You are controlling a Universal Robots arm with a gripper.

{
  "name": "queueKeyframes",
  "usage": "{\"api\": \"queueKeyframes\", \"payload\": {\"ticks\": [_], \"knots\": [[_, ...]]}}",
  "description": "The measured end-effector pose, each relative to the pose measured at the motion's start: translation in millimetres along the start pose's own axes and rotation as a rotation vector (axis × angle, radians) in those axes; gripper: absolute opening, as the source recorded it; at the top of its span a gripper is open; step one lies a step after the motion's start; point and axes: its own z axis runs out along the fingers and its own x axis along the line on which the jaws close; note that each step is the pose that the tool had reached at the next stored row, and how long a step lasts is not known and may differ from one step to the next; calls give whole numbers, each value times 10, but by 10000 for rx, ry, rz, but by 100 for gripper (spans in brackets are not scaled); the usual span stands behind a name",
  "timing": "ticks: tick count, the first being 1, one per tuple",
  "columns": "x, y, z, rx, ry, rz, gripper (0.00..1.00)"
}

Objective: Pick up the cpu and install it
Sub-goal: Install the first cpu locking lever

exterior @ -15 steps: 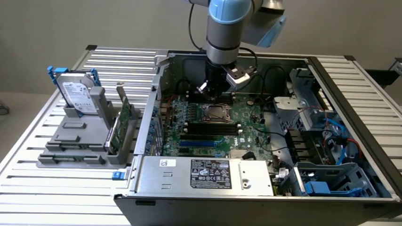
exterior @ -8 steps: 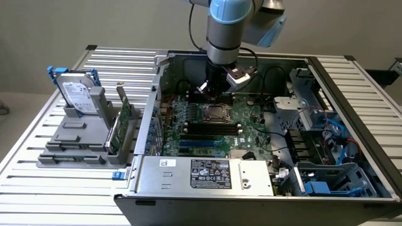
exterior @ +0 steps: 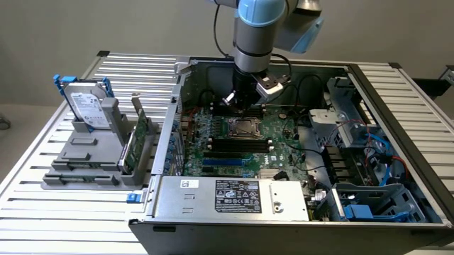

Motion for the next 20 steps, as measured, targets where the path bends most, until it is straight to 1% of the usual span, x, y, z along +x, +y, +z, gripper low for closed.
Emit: {"api": "queueKeyframes", "payload": {"ticks": [2,4,9,20], "knots": [[2,-2,-13,15,-18,2,11],[4,-6,-54,25,-33,6,11],[10,-17,-154,37,-48,7,11],[10,-18,-158,35,-55,8,11]]}}
